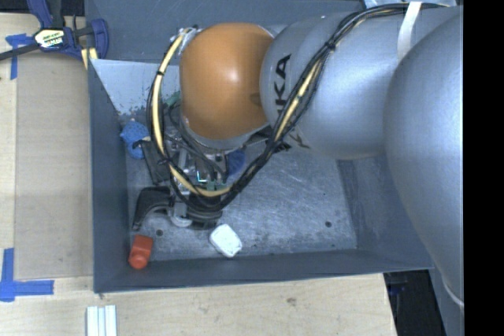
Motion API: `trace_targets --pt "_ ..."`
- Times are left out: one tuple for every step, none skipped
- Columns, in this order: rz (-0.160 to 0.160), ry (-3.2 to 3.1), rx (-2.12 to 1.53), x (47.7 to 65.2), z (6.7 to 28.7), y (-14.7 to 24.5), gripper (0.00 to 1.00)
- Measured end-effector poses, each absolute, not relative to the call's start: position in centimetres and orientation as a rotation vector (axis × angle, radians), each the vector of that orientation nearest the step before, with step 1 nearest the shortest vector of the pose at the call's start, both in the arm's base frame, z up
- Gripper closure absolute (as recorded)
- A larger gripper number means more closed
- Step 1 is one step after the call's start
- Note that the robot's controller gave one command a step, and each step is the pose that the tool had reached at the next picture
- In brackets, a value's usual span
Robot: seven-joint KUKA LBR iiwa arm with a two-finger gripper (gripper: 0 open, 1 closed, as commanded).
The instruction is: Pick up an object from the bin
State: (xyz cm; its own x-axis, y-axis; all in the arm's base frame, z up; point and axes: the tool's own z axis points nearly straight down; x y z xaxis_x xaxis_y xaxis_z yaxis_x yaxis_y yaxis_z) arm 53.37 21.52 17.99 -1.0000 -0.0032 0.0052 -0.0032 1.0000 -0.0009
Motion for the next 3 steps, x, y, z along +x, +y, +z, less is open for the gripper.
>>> trace_targets --pt "0.004 -3.125 -0.203 51.9 8.8 14.9 0.0" --pt "-0.001 -3.132 -0.197 52.1 9.2 15.2 1.0" --pt "-0.001 -3.143 -0.124 51.5 26.2 15.1 1.0"
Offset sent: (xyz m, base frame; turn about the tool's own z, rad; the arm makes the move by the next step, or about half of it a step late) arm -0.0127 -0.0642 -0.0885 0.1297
